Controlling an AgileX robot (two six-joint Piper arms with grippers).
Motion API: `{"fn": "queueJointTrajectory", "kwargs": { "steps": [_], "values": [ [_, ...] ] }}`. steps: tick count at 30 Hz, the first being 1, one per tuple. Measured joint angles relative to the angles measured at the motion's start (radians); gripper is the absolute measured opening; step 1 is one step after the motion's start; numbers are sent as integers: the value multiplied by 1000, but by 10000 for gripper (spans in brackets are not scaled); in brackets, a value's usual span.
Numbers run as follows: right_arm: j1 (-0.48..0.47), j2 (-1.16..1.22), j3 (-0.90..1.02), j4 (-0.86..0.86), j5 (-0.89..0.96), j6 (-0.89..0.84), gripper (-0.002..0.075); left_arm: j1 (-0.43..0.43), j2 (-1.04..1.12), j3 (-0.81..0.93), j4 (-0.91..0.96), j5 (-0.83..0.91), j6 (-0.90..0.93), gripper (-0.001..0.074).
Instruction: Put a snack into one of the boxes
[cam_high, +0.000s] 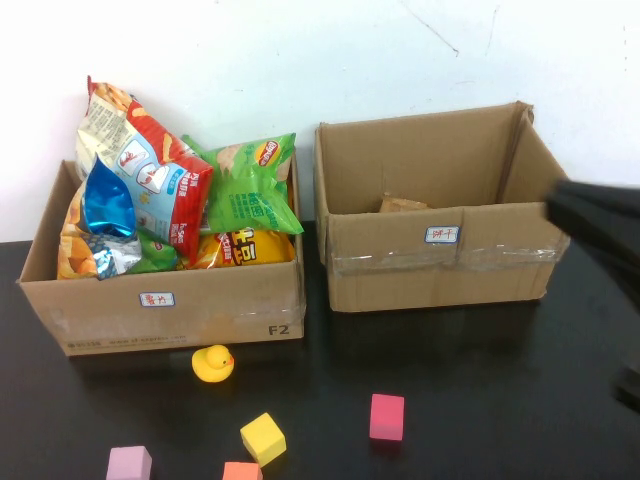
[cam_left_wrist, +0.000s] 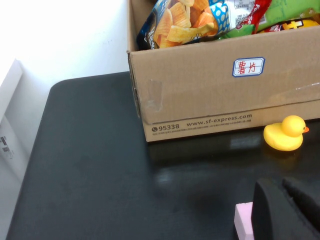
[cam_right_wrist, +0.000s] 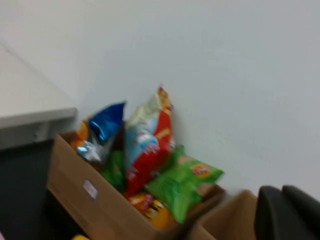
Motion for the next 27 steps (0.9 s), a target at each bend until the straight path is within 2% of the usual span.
{"fn": "queueJointTrajectory", "kwargs": {
  "steps": [17, 22, 27],
  "values": [
    [-7, -457, 267, 17, -306, -146, -1, 0, 0, 0, 0, 0, 0, -1],
    [-190, -548, 362, 73, -352, -148, -1, 0, 0, 0, 0, 0, 2, -1],
    [-461, -622, 441, 84, -290, -148, -1, 0, 0, 0, 0, 0, 2, -1]
  ]
}}
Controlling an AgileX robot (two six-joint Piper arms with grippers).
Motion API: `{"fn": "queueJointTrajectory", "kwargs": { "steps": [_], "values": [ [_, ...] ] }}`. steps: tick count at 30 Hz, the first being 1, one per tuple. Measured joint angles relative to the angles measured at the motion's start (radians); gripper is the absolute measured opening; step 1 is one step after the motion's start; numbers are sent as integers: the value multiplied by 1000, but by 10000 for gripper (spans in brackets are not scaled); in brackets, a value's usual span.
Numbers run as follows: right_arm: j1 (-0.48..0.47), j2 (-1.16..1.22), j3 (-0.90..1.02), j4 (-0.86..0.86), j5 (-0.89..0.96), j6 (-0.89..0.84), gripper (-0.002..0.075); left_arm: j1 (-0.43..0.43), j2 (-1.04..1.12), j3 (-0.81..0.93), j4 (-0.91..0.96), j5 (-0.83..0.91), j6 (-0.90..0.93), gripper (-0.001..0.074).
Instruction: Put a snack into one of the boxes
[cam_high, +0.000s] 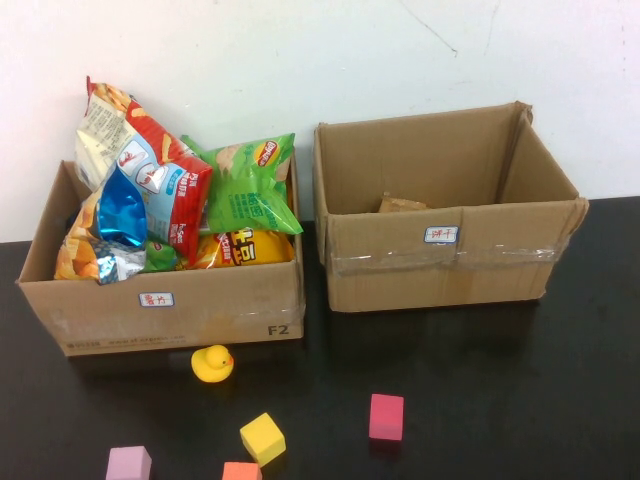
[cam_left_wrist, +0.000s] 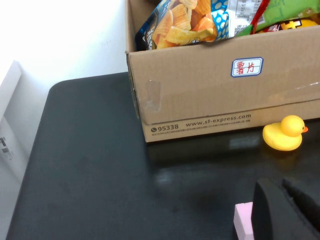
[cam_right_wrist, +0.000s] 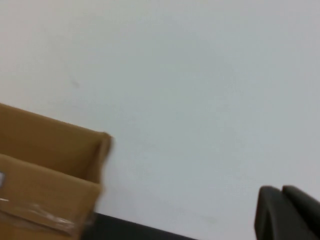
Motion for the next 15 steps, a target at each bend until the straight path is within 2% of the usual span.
{"fn": "queueJointTrajectory", "kwargs": {
  "steps": [4, 7, 11, 13, 14, 15],
  "values": [
    [-152, -22, 23, 0, 47, 0, -1, 0, 0, 0, 0, 0, 0, -1],
    [-189, -25, 26, 0, 55, 0, -1, 0, 0, 0, 0, 0, 0, -1],
    [-193, -25, 30, 0, 105, 30, -1, 0, 0, 0, 0, 0, 5, -1],
    [-193, -25, 43, -121, 129, 184, -1, 0, 0, 0, 0, 0, 5, -1],
    [-193, -25, 54, -237, 136, 336, -1, 0, 0, 0, 0, 0, 5, -1],
    [-194, -25, 68, -425, 145, 541, -1, 0, 0, 0, 0, 0, 5, -1]
  ]
}}
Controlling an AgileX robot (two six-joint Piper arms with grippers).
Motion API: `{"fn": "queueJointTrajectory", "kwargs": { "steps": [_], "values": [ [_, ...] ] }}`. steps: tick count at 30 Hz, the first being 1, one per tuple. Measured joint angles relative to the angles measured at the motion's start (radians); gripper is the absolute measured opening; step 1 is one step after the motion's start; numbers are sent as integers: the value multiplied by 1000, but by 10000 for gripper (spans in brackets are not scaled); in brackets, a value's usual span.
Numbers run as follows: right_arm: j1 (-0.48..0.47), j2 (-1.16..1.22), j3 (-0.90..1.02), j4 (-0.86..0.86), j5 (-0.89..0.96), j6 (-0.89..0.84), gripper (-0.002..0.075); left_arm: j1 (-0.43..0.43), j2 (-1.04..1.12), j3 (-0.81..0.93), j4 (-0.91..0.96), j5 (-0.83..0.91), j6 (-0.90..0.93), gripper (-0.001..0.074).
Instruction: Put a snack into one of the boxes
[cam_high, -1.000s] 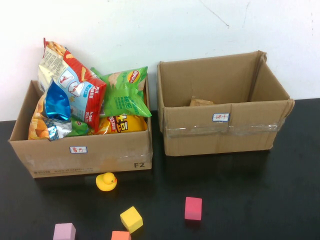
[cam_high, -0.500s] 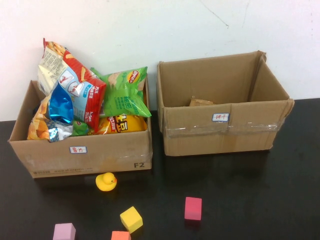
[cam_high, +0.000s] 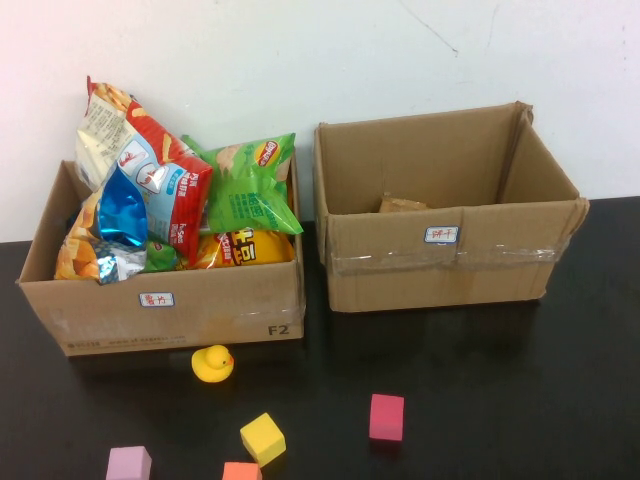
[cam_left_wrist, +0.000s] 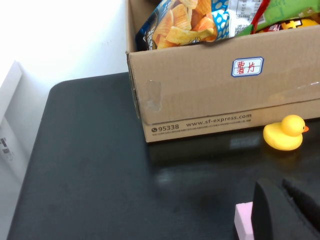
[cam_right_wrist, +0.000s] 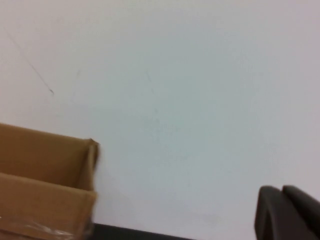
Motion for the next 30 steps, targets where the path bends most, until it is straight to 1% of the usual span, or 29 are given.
{"fn": "queueJointTrajectory", "kwargs": {
  "steps": [1, 2, 3, 4, 5, 6, 7, 9, 11, 13, 17, 19, 22, 25, 30],
  "values": [
    [-5, 0, 16, -216, 15, 242, -1, 0, 0, 0, 0, 0, 0, -1],
    [-12, -2, 28, -392, 45, 450, -1, 0, 0, 0, 0, 0, 0, -1],
    [-26, -4, 39, -605, 96, 705, -1, 0, 0, 0, 0, 0, 0, -1],
    [-44, -11, 44, -798, 172, 939, -1, 0, 0, 0, 0, 0, 0, -1],
    [-86, -40, 49, -1095, 343, 1260, -1, 0, 0, 0, 0, 0, -2, -1],
    [-112, -62, 54, -1184, 436, 1366, -1, 0, 0, 0, 0, 0, -4, -1],
    [-137, -82, 59, -1232, 500, 1430, -1, 0, 0, 0, 0, 0, -6, -1],
    [-177, -138, 85, -1300, 598, 1483, -1, 0, 0, 0, 0, 0, -6, -1],
    [-195, -195, 118, -1322, 615, 1500, -1, 0, 0, 0, 0, 0, -6, -1],
    [-201, -219, 157, -1333, 585, 1507, -1, 0, 0, 0, 0, 0, -6, -1],
    [-196, -223, 207, -1342, 459, 1515, -1, 0, 0, 0, 0, 0, -6, -1],
    [-173, -223, 207, -1342, 445, 1515, -1, 0, 0, 0, 0, 0, -6, -1],
    [-99, -223, 207, -1342, 448, 1517, -1, 0, 0, 0, 0, 0, -8, -1],
    [-26, -223, 207, -1353, 502, 1557, -1, 0, 0, 0, 0, 0, -8, -1],
    [6, -223, 207, -1420, 530, 1685, -1, 0, 0, 0, 0, 0, -8, -1]
  ]
}}
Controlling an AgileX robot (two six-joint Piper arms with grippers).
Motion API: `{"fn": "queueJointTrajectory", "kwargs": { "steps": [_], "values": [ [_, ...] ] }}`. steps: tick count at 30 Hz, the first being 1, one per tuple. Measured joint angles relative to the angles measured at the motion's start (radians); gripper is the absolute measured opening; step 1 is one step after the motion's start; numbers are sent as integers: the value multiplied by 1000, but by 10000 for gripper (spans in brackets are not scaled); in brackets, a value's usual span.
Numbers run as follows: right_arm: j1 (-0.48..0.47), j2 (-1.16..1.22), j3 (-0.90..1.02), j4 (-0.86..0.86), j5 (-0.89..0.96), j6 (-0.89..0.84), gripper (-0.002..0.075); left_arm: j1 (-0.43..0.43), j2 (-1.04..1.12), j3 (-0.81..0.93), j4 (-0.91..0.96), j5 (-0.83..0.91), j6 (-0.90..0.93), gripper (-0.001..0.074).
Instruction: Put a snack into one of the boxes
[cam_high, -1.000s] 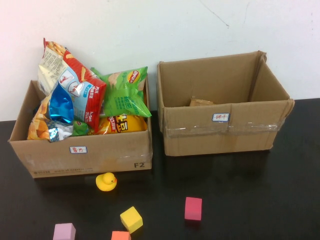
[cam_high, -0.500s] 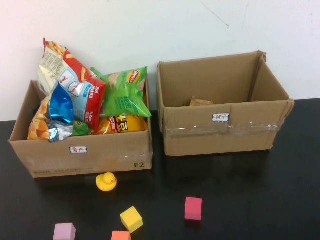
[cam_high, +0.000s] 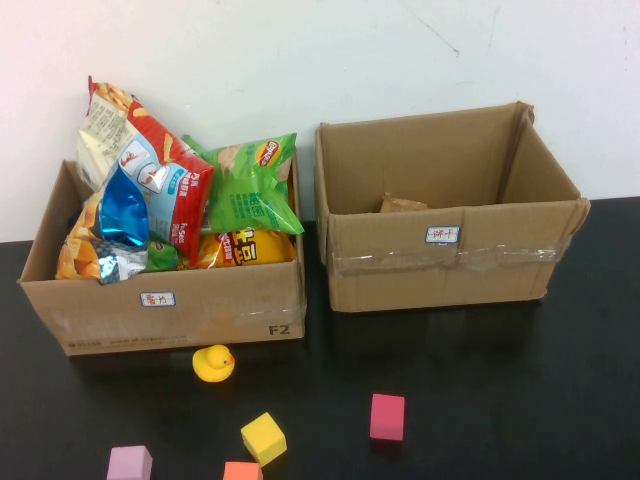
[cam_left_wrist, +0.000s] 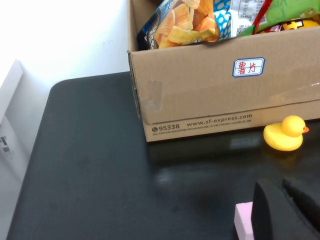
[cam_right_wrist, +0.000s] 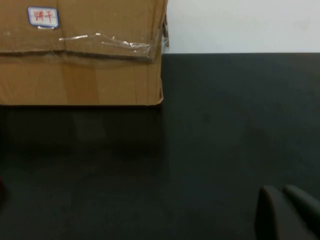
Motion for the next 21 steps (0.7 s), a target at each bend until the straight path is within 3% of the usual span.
{"fn": "queueJointTrajectory", "kwargs": {
  "steps": [6, 21],
  "values": [
    [53, 0, 0, -11, 0, 27, -1, 0, 0, 0, 0, 0, 0, -1],
    [10, 0, 0, -46, 6, -17, -1, 0, 0, 0, 0, 0, 0, -1]
  ]
}}
